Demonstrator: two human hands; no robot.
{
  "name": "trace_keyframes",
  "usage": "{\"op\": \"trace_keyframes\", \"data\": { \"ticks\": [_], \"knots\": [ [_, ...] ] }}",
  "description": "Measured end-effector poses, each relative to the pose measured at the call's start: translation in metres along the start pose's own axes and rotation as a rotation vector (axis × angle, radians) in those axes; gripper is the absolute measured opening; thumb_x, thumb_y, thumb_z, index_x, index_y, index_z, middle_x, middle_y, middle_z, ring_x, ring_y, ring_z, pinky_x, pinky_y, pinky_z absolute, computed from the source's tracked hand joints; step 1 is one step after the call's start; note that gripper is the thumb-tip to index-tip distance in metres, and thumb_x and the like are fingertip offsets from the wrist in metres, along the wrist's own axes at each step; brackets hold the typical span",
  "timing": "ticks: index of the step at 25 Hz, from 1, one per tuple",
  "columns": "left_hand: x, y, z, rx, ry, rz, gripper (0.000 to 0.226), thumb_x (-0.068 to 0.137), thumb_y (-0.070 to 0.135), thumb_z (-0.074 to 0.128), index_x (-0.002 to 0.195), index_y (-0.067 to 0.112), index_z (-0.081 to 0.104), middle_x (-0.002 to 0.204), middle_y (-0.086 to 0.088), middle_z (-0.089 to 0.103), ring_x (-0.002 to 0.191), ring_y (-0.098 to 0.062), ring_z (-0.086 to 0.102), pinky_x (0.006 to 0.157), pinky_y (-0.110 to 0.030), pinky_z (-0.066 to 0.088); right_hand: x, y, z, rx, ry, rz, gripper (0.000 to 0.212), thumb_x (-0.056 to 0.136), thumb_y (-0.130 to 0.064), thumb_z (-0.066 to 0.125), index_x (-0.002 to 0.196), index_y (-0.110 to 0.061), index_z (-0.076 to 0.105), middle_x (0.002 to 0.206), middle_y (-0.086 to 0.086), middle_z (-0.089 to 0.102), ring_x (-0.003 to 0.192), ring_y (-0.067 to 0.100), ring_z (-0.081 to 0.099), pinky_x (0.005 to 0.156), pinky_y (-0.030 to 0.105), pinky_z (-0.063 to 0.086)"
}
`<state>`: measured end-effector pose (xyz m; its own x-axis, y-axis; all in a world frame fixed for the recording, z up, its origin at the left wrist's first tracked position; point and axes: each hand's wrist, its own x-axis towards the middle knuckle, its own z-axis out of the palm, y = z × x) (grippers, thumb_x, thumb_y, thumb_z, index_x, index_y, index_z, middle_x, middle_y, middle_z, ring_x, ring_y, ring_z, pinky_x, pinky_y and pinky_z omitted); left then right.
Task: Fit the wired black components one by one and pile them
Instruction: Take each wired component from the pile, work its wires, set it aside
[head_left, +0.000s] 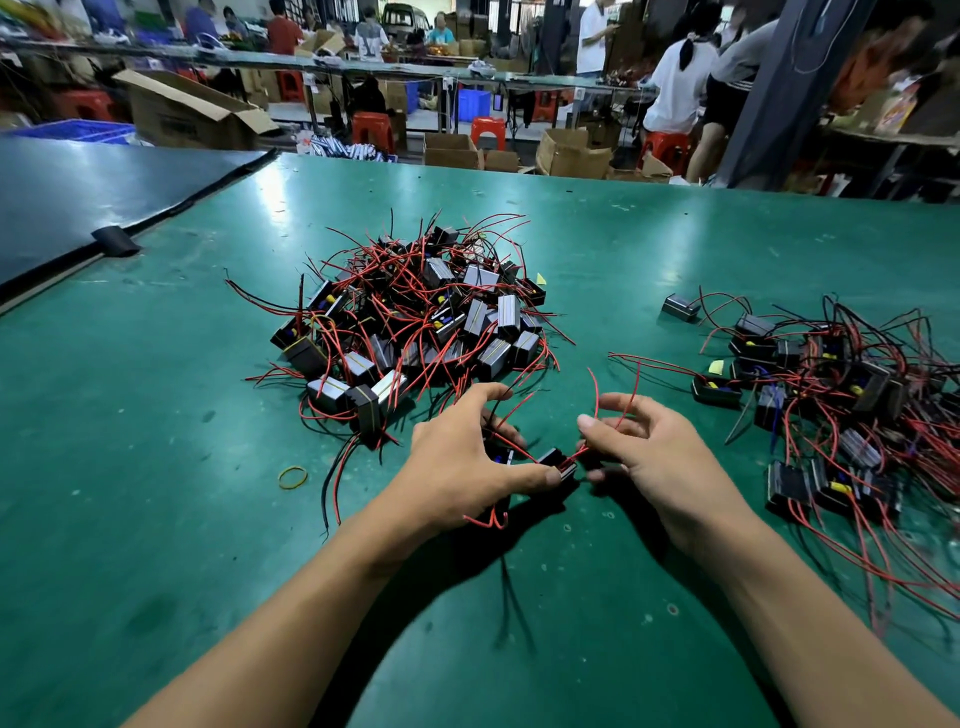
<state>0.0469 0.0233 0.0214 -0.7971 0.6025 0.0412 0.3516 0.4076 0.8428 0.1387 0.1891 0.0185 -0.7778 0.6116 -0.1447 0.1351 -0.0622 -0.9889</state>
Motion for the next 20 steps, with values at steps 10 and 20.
{"op": "trace_keyframes", "data": {
  "ticks": [10,20],
  "knots": [
    [0.001,-0.003,-0.003,-0.038,-0.028,-0.009,0.09,0.058,0.055,0.087,0.133,0.044,0.038,0.09,0.018,0.071,0.113,-0.012,0.056,0.109,-0.043,0.035,0.001,0.002,-0.009,-0.786,0.23,-0.208,0.07,0.074,-0.042,0.083,0.132,-0.024,0.048,0.105,-0.003,0.052,0.1,0.019,0.054,0.085,0.034,0.043],
    [0.003,-0.001,-0.013,-0.075,-0.113,0.003,0.087,0.071,0.022,0.086,0.143,0.03,0.037,0.094,0.012,0.069,0.094,-0.005,0.066,0.087,-0.014,0.047,-0.023,-0.001,0.028,-0.599,-0.135,-0.81,0.012,0.09,-0.012,0.068,0.099,-0.018,0.074,0.093,-0.008,0.067,0.087,0.002,0.061,0.081,0.012,0.042]
  ]
}}
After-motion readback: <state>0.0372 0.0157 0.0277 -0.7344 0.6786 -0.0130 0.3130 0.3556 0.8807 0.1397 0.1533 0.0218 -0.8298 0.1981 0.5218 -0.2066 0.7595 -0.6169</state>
